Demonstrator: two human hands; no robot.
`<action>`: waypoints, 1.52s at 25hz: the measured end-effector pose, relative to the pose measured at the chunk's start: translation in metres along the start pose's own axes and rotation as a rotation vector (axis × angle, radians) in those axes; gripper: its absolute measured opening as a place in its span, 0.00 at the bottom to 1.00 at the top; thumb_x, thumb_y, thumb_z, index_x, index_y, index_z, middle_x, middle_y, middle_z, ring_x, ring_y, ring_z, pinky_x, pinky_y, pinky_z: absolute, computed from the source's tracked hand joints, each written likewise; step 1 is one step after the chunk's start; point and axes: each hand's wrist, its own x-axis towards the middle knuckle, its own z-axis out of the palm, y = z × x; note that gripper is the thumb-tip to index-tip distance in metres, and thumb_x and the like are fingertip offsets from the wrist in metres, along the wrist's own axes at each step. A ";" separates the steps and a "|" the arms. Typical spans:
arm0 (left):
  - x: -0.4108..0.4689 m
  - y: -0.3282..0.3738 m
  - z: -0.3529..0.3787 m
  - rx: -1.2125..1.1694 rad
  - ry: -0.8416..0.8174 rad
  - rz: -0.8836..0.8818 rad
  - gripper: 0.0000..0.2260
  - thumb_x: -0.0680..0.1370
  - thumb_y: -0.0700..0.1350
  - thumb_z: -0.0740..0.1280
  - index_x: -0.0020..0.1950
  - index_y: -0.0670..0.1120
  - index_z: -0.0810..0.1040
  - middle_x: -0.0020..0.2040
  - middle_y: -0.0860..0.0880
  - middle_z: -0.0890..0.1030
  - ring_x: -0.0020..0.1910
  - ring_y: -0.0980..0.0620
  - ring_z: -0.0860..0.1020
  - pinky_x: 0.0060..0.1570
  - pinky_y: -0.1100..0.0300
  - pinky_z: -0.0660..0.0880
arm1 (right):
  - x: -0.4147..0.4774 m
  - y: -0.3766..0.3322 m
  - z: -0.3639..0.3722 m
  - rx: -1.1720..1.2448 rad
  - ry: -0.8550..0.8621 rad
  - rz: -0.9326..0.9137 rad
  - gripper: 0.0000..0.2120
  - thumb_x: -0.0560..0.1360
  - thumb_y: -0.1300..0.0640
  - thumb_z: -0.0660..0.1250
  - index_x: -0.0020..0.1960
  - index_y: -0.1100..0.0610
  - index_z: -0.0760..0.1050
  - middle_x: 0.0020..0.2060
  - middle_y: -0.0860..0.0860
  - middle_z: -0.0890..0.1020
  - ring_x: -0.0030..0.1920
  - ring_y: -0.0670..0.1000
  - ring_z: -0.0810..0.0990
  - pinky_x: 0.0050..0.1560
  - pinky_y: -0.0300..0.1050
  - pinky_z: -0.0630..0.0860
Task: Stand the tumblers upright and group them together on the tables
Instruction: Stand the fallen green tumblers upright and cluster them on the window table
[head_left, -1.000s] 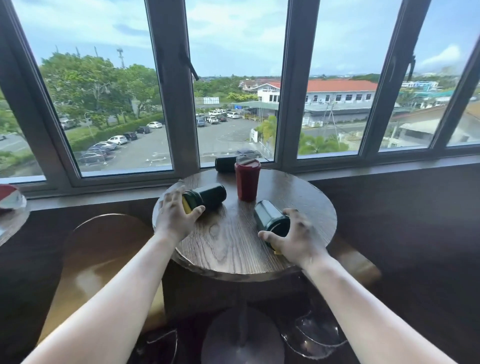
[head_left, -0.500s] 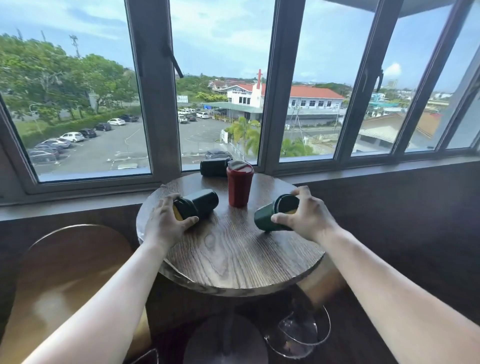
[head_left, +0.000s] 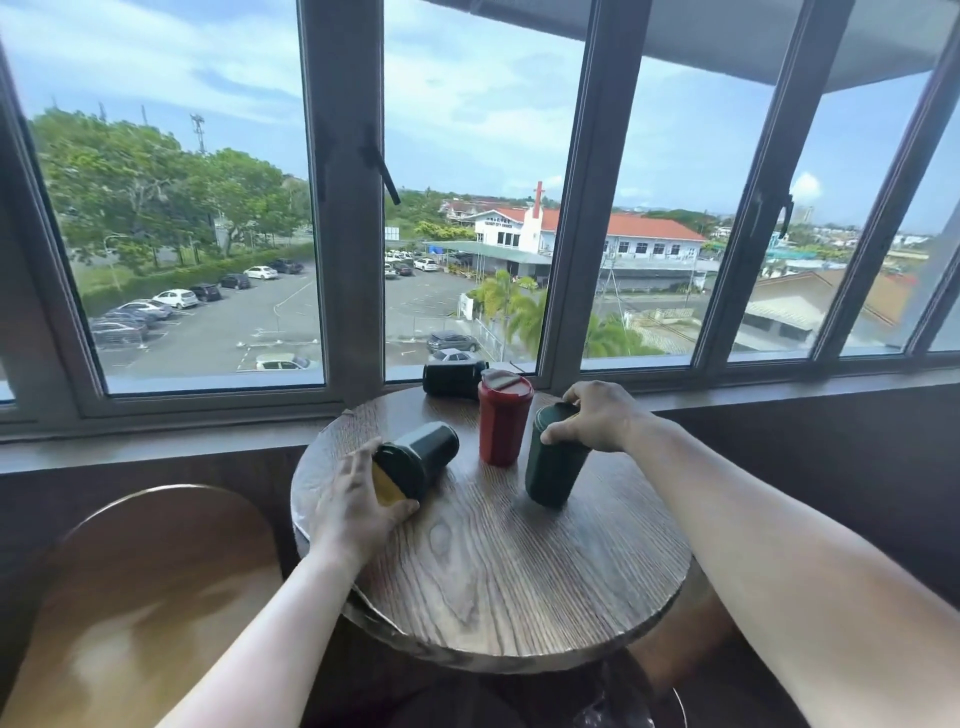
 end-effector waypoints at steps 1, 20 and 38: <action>0.001 0.000 0.001 0.001 0.002 0.006 0.43 0.65 0.57 0.79 0.75 0.58 0.61 0.69 0.48 0.74 0.66 0.44 0.74 0.63 0.43 0.73 | 0.004 -0.001 0.001 0.001 0.006 -0.002 0.42 0.61 0.37 0.79 0.69 0.55 0.74 0.64 0.53 0.78 0.61 0.55 0.76 0.59 0.50 0.74; 0.001 0.020 0.000 -0.064 0.027 0.035 0.40 0.65 0.54 0.80 0.73 0.53 0.67 0.66 0.48 0.74 0.64 0.46 0.74 0.60 0.50 0.73 | 0.032 0.001 0.011 0.081 -0.034 -0.001 0.48 0.62 0.32 0.76 0.73 0.57 0.72 0.63 0.55 0.81 0.46 0.52 0.81 0.47 0.46 0.78; 0.071 0.187 0.015 0.263 -0.252 -0.097 0.28 0.58 0.66 0.73 0.44 0.44 0.83 0.42 0.46 0.85 0.44 0.46 0.82 0.46 0.51 0.80 | 0.057 0.028 -0.006 0.053 -0.201 -0.210 0.32 0.60 0.33 0.75 0.45 0.63 0.83 0.40 0.59 0.87 0.34 0.53 0.82 0.40 0.49 0.81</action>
